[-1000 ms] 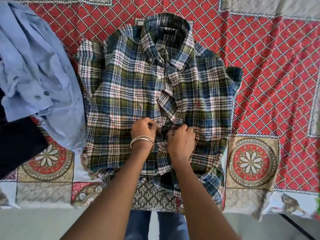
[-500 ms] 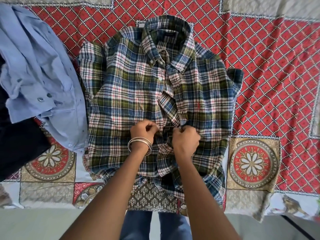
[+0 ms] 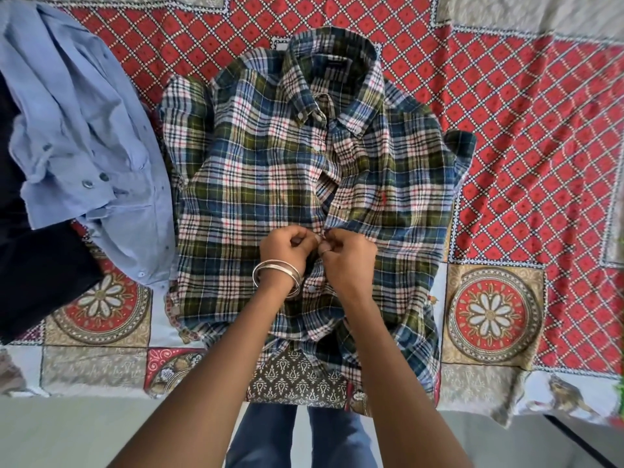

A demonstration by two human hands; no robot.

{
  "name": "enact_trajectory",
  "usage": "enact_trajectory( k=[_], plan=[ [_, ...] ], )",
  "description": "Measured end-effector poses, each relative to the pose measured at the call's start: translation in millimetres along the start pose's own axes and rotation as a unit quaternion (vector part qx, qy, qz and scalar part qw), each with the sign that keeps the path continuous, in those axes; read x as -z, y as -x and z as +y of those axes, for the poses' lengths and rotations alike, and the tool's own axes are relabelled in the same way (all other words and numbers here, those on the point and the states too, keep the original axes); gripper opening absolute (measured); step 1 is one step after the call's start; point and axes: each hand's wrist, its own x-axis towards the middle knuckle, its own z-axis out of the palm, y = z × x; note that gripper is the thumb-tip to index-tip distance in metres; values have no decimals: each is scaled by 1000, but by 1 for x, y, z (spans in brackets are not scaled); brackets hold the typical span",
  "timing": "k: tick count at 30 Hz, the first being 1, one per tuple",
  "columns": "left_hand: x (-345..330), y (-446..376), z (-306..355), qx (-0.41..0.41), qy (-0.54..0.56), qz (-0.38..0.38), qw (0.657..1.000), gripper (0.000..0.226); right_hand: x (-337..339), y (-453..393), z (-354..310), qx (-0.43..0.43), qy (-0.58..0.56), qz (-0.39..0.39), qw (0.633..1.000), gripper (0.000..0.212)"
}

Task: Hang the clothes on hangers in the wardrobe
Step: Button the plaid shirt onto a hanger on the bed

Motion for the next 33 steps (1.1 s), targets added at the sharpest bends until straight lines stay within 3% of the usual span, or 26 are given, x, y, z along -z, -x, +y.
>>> enact_trajectory(
  k=[3, 8, 14, 20, 25, 27, 30, 33],
  plan=[
    [2, -2, -3, -6, -7, -6, 1000, 12, 1, 3, 5, -56, -126, 8, 990, 16],
    [-2, -2, -1, -42, -68, 7, 997, 15, -4, 3, 16, -100, -211, 0, 972, 16],
    [-3, -2, -1, -51, -121, 21, 991, 16, 1, -5, 18, -74, -199, -67, 975, 11],
    [2, -12, -2, 30, -34, -59, 997, 16, 11, -13, 15, -106, -281, -80, 951, 6],
    [4, -13, 5, 77, -33, -73, 994, 32, 4, -15, 15, -73, -229, -64, 969, 7],
    [-1, -14, 7, 103, -29, -51, 993, 29, 3, -11, 16, -51, -209, -55, 975, 8],
    [0, -17, 9, 140, -17, -80, 987, 23, 4, -7, 18, -45, -220, -61, 973, 9],
    [5, -16, 11, 102, -60, -127, 985, 26, 8, -3, 18, -62, -295, -69, 951, 10]
  ],
)
